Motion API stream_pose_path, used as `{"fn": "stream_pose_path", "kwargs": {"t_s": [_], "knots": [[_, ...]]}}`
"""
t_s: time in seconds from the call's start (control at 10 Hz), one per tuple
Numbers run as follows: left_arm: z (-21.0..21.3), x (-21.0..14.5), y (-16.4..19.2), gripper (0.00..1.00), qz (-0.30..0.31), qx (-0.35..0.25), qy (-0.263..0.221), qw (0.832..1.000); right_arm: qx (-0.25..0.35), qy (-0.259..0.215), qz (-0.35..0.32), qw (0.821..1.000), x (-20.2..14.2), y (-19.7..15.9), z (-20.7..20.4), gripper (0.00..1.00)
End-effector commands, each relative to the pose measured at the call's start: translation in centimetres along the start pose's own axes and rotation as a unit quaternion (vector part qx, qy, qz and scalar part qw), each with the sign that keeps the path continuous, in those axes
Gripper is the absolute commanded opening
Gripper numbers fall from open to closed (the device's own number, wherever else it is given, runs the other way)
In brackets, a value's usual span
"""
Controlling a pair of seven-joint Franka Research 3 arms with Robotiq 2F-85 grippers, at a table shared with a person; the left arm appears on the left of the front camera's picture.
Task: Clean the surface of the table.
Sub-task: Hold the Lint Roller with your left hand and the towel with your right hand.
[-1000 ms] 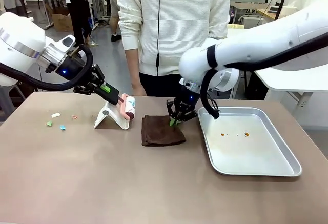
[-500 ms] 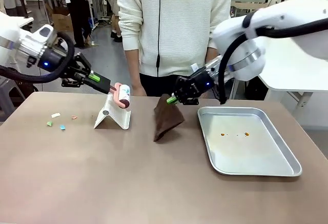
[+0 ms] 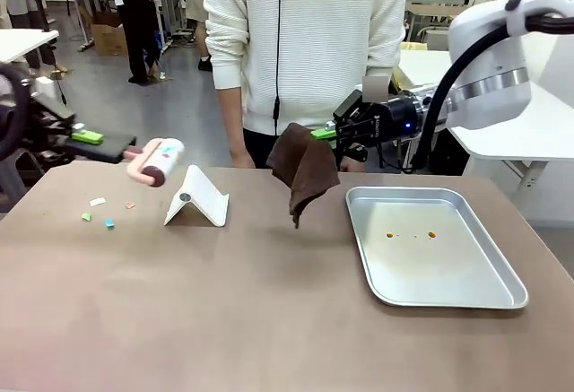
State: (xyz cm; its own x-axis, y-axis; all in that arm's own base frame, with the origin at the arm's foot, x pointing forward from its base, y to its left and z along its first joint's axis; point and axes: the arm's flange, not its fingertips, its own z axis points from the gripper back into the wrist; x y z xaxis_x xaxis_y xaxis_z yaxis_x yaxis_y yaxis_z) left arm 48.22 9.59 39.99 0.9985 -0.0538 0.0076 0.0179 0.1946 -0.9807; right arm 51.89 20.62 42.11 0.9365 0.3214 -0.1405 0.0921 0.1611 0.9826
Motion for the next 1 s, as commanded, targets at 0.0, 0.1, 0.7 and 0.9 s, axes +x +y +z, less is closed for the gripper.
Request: {"fn": "stream_pose_path", "kwargs": {"t_s": [0.0,0.1,0.7,0.9], "knots": [[1.7,-2.3,1.8,0.00,0.008,-0.066,-0.037,0.997,-0.003,-0.027,-0.036,0.999,-1.6,0.5,-0.1,0.00],[1.6,-3.0,2.1,0.00,0.032,-0.051,-0.049,0.997,-0.113,-0.096,-0.026,0.989,-2.5,1.0,-1.8,0.00],[1.7,-1.6,1.4,0.00,0.007,-0.030,-0.012,0.999,0.006,0.001,-0.013,1.000,-0.7,-0.1,0.2,0.00],[1.8,-1.6,1.2,0.22,-0.012,-0.048,-0.010,0.999,-0.015,0.007,-0.026,1.000,-0.4,-1.2,0.4,0.07]]}}
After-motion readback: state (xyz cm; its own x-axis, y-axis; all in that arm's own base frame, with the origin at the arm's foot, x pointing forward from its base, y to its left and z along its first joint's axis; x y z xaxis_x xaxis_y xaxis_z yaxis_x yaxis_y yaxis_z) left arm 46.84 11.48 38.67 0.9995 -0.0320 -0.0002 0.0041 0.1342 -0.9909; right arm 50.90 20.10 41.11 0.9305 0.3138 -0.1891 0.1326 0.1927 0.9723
